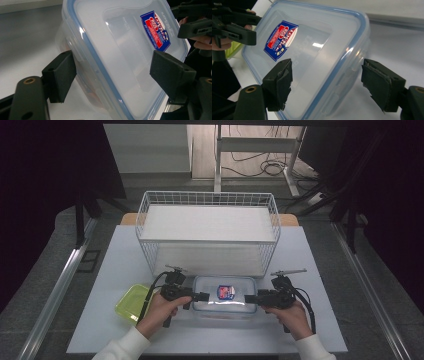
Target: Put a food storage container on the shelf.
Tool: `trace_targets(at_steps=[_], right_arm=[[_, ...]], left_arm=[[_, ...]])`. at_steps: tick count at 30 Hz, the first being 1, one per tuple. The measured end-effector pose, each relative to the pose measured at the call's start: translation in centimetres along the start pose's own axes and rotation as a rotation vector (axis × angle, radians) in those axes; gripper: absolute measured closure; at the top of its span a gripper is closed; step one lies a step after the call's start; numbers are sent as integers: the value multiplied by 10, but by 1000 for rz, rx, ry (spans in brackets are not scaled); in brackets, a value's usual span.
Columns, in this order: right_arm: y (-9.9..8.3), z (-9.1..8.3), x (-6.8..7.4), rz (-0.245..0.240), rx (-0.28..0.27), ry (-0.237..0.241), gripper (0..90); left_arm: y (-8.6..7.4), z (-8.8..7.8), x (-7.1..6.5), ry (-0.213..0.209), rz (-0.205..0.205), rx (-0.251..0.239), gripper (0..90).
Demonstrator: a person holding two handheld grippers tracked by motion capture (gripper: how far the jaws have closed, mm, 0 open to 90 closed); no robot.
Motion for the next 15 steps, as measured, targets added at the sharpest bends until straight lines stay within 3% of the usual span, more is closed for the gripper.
trace_targets(at_steps=[4, 5, 9, 15], right_arm=[[1, 3, -2, 38, 9, 23, 244], [0, 7, -3, 84, 36, 56, 227], [1, 8, -4, 85, 38, 59, 222], [2, 4, -5, 92, 25, 63, 287]], left_arm=[[0, 0, 0, 3, -1, -2, 215], [0, 0, -1, 4, -1, -4, 216], [0, 0, -1, 5, 0, -5, 215], [-1, -1, -1, 8, 12, 0, 219]])
Point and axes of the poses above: each handheld gripper's, and its own axes: z roughly forward along the jaws, y roughly out of its top, x roughly to its left, the point moved 6 cm from there along z, roughly forward along the jaws, and after that the axes turned 11 degrees about z, right-handed, at the moved point
